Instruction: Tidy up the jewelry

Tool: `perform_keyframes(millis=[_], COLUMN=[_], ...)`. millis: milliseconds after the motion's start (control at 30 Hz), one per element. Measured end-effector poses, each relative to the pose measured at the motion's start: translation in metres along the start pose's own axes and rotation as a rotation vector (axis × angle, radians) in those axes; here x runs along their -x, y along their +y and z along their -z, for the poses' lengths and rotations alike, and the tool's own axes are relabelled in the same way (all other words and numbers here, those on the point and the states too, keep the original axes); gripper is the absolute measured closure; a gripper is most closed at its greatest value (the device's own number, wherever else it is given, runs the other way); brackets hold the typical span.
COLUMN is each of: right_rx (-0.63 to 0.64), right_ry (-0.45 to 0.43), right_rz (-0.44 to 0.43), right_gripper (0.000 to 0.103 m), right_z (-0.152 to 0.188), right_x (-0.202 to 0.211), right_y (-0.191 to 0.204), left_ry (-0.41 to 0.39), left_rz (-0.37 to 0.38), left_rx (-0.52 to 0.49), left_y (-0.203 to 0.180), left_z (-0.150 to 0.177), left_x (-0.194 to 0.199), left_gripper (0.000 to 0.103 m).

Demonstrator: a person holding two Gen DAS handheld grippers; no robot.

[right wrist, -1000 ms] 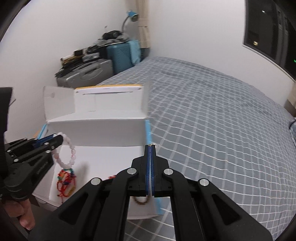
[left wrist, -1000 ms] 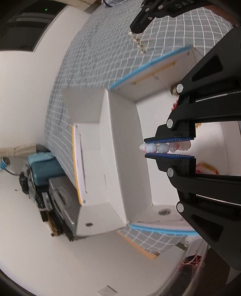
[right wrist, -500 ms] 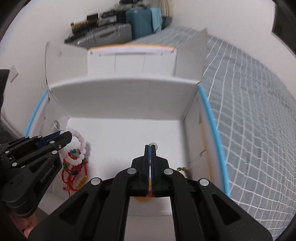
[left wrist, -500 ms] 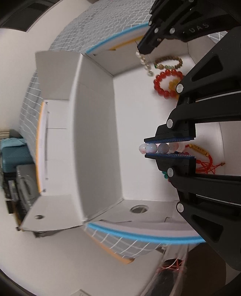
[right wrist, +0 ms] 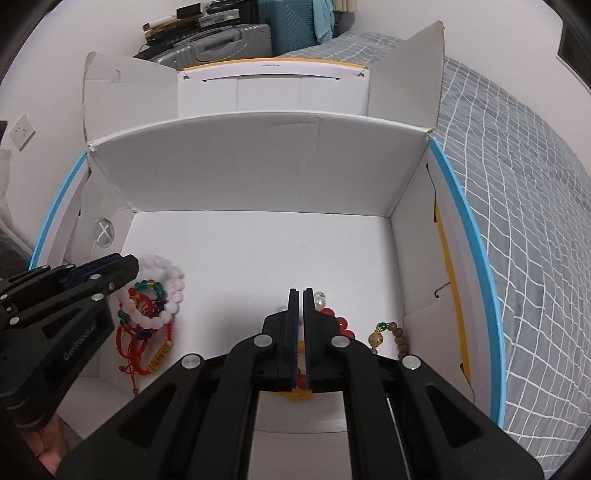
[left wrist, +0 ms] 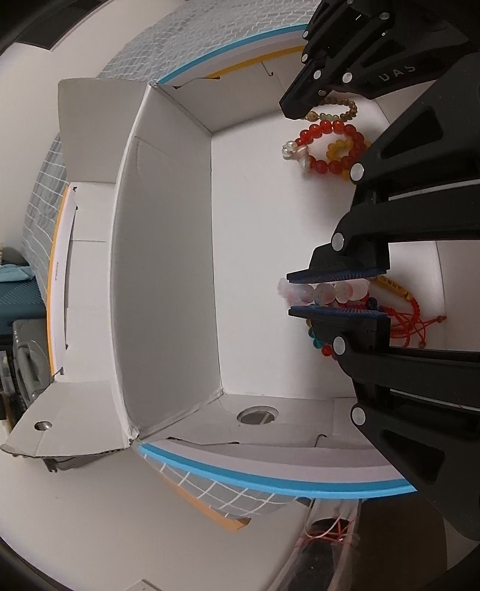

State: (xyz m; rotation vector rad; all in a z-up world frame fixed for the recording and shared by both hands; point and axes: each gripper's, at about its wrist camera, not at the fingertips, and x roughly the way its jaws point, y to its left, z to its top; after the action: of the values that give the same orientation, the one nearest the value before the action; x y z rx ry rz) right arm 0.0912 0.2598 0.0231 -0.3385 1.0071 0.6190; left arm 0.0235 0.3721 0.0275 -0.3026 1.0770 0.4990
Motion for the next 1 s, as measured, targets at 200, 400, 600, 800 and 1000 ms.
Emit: perform_keyframes(millis=[200, 400, 600, 800, 1000], right_rx=[-0.005, -0.016, -0.025, -0.031, -0.032], right_ry=[-0.054, -0.152, -0.228, -0.290, -0.304], right_rz=[-0.016, -0.007, 0.006, 0.031, 0.028], right_gripper=[0.052, 0.025, 0.010, 0.008, 0.008], right_z=[0.005, 0.019, 0.039, 0.065, 0.092], right_x=[0.024, 0.062, 0.092, 0.112, 0.118], right_y=[-0.004, -0.013, -0.021, -0.025, -0.023], left_ry=[-0.075, -0.182, -0.287, -0.343, -0.350], left_rz=[-0.042, -0.064, -0.057, -0.054, -0.015], left_rx=[-0.004, 0.030, 0.039, 0.037, 0.044], left_y=[0.003, 0.011, 0.012, 0.009, 0.012], left_z=[0.008, 0.025, 0.052, 0.081, 0.107], left_x=[0.026, 0.058, 0.088, 0.107, 0.110], left_gripper=[0.052, 0.027, 0.006, 0.006, 0.006])
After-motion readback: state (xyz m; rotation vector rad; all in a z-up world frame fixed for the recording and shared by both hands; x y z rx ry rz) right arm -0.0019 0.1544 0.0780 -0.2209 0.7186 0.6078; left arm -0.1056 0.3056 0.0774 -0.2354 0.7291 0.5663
